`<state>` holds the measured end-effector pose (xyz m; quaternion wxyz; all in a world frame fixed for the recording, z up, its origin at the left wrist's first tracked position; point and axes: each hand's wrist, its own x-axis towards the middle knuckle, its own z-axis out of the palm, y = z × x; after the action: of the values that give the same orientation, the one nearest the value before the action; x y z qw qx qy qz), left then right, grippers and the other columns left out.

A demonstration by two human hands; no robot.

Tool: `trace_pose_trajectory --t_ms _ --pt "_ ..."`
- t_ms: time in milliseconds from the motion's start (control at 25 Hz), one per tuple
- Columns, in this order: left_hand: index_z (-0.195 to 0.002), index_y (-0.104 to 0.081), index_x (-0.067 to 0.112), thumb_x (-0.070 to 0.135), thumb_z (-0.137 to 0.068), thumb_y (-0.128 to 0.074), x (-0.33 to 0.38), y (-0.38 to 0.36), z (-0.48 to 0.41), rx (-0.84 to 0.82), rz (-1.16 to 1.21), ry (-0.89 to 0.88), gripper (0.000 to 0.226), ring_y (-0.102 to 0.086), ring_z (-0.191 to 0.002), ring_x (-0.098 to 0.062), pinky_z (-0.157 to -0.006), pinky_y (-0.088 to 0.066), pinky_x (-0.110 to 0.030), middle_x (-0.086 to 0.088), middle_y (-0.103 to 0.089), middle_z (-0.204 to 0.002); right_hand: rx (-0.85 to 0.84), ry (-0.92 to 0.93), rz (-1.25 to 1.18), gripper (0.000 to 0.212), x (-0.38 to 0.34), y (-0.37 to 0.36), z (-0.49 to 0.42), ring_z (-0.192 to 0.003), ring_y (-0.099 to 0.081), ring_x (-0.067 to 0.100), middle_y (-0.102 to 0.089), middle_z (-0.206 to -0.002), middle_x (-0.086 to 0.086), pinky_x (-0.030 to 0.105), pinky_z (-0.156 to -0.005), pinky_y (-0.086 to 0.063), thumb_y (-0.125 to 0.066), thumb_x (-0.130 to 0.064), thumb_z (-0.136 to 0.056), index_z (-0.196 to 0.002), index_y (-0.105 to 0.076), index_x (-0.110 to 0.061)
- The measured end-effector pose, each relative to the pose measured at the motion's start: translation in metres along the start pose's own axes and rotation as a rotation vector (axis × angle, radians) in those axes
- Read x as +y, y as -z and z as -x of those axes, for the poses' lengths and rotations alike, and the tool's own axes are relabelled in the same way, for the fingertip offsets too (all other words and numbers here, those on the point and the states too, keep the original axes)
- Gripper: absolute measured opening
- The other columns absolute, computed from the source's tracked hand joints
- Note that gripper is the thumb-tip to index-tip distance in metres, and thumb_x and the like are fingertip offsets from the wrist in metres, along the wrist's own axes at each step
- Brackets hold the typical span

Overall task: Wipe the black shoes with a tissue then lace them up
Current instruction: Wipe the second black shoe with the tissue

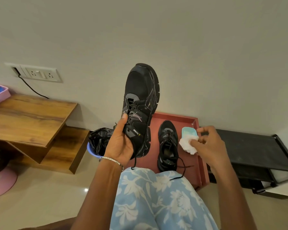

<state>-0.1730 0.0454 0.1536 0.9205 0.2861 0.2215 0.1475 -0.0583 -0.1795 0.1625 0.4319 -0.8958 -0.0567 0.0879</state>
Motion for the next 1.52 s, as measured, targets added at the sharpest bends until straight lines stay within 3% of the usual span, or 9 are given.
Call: trace_pose_trajectory --t_ms 200,320,480,640,760,880,1120,1440,1520 --pt "-0.120 -0.070 0.008 0.024 -0.085 -0.065 -0.014 -0.016 0.019 -0.025 0.009 -0.031 0.039 -0.063 -0.118 -0.030 -0.114 -0.039 -0.048 -0.017 -0.067 -0.127 0.103 0.346 -0.263 0.017 -0.050 0.009 0.051 -0.080 -0.069 0.006 -0.074 -0.085 -0.011 0.026 -0.069 -0.055 -0.083 -0.014 -0.080 -0.085 -0.072 -0.025" --pt "-0.113 -0.072 0.006 0.021 -0.082 -0.065 -0.018 -0.024 0.034 -0.036 -0.006 -0.013 0.035 -0.067 -0.108 -0.030 -0.110 -0.042 -0.050 -0.019 -0.069 -0.123 0.263 0.552 -0.341 0.013 -0.074 -0.006 0.068 -0.084 -0.067 0.006 -0.073 -0.091 -0.010 0.014 -0.067 -0.054 -0.080 -0.010 -0.083 -0.093 -0.074 -0.017" --pt "-0.130 -0.063 0.004 0.024 -0.089 -0.062 -0.025 -0.033 0.060 -0.125 0.027 0.063 0.045 -0.070 -0.107 -0.031 -0.097 -0.053 -0.045 -0.020 -0.069 -0.124 0.528 0.773 -0.227 0.019 -0.079 -0.036 0.085 -0.095 -0.066 0.012 -0.070 -0.104 0.006 0.014 -0.079 -0.054 -0.074 -0.001 -0.086 -0.104 -0.076 -0.007" --pt "-0.145 -0.050 0.008 0.033 -0.095 -0.064 -0.026 -0.035 0.075 -0.302 0.294 0.176 0.058 -0.053 -0.133 -0.023 -0.118 -0.034 -0.032 -0.012 -0.055 -0.144 0.545 0.884 -0.072 0.030 -0.073 -0.056 0.112 -0.113 -0.060 0.019 -0.068 -0.117 0.011 0.013 -0.099 -0.043 -0.075 -0.003 -0.088 -0.117 -0.072 -0.003" --pt "-0.148 -0.044 0.014 0.042 -0.084 -0.078 -0.023 -0.034 0.077 -0.341 0.341 0.201 0.078 -0.043 -0.141 -0.018 -0.122 -0.026 -0.031 -0.006 -0.049 -0.145 0.511 0.909 -0.003 0.025 -0.069 -0.059 0.125 -0.109 -0.062 0.020 -0.070 -0.113 0.008 0.024 -0.094 -0.052 -0.071 -0.014 -0.092 -0.116 -0.074 -0.005" --pt "-0.141 -0.052 0.009 0.043 -0.083 -0.077 -0.021 -0.033 0.074 -0.342 0.313 0.198 0.071 -0.039 -0.142 -0.015 -0.123 -0.024 -0.031 -0.009 -0.055 -0.135 0.493 0.906 0.008 0.025 -0.065 -0.054 0.132 -0.102 -0.066 0.019 -0.073 -0.106 0.003 0.027 -0.089 -0.055 -0.063 -0.021 -0.094 -0.112 -0.076 -0.009" --pt "-0.114 -0.074 0.005 0.036 -0.096 -0.052 -0.020 -0.047 0.084 -0.313 0.177 0.123 0.042 -0.069 -0.109 -0.025 -0.098 -0.055 -0.036 -0.016 -0.070 -0.119 0.557 0.891 -0.047 0.017 -0.077 -0.030 0.102 -0.097 -0.062 0.020 -0.070 -0.101 0.010 0.010 -0.089 -0.044 -0.074 -0.004 -0.088 -0.104 -0.077 -0.005" --pt "-0.088 -0.079 0.002 0.027 -0.086 -0.058 -0.015 -0.044 0.084 -0.233 0.158 0.038 0.033 -0.073 -0.078 -0.022 -0.083 -0.058 -0.030 -0.015 -0.073 -0.090 0.406 0.908 -0.009 0.015 -0.071 -0.048 0.134 -0.088 -0.064 0.015 -0.072 -0.096 0.001 0.016 -0.077 -0.053 -0.068 -0.012 -0.092 -0.104 -0.078 -0.010" --pt "-0.093 -0.077 0.002 0.027 -0.085 -0.060 -0.015 -0.045 0.084 -0.223 0.169 0.051 0.032 -0.073 -0.078 -0.022 -0.085 -0.058 -0.032 -0.015 -0.073 -0.090 0.406 0.916 -0.008 0.014 -0.070 -0.044 0.128 -0.087 -0.066 0.017 -0.073 -0.095 0.001 0.020 -0.076 -0.054 -0.072 -0.008 -0.089 -0.101 -0.078 -0.010"
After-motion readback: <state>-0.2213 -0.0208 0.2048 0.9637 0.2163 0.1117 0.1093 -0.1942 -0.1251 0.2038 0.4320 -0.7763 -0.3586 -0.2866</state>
